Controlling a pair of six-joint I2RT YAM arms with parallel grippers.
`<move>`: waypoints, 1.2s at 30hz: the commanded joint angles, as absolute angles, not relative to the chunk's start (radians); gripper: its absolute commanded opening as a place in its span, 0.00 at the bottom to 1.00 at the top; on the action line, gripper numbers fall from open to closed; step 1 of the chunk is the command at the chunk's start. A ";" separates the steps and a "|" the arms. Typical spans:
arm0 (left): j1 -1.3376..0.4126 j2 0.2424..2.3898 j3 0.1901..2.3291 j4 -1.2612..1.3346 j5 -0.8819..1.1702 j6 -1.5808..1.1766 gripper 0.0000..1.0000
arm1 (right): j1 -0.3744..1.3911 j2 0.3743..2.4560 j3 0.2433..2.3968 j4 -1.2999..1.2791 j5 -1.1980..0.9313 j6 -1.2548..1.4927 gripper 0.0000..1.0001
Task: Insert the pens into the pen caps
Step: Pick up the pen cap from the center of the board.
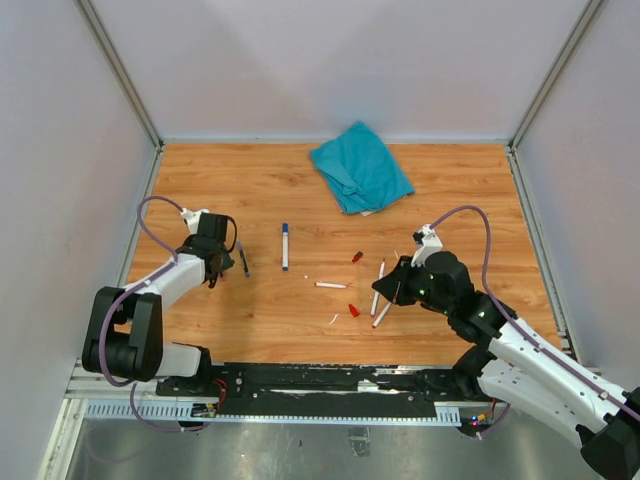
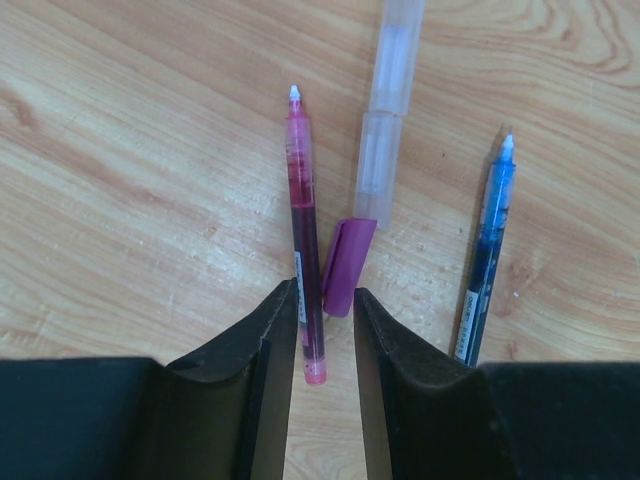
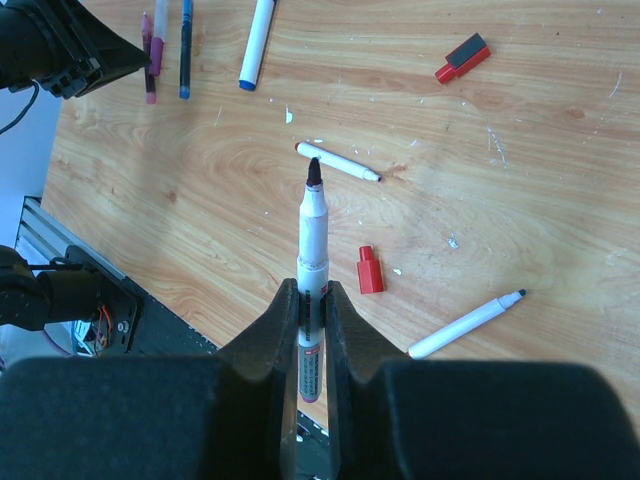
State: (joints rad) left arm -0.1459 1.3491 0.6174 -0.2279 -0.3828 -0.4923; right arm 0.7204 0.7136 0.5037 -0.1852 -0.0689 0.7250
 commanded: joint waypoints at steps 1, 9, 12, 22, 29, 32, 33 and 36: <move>-0.138 1.330 0.661 -0.210 -0.417 -0.465 0.34 | 0.731 0.723 0.511 -0.175 -0.058 0.713 0.01; -0.137 1.397 0.698 -0.189 -0.410 -0.449 0.33 | 0.731 0.733 0.513 -0.170 -0.069 0.713 0.00; -0.137 1.420 0.708 -0.183 -0.400 -0.445 0.33 | 0.732 0.732 0.514 -0.172 -0.069 0.709 0.00; -0.135 1.486 0.718 -0.187 -0.384 -0.448 0.32 | 0.731 0.734 0.518 -0.173 -0.069 0.704 0.01; -0.136 1.505 0.706 -0.169 -0.344 -0.447 0.32 | 0.731 0.735 0.521 -0.171 -0.073 0.703 0.01; -0.135 1.517 0.705 -0.168 -0.335 -0.444 0.28 | 0.732 0.733 0.525 -0.173 -0.074 0.701 0.01; -0.135 1.517 0.704 -0.167 -0.332 -0.446 0.27 | 0.731 0.733 0.525 -0.174 -0.074 0.701 0.01; -0.136 1.505 0.695 -0.166 -0.324 -0.445 0.23 | 0.730 0.728 0.521 -0.178 -0.071 0.701 0.01</move>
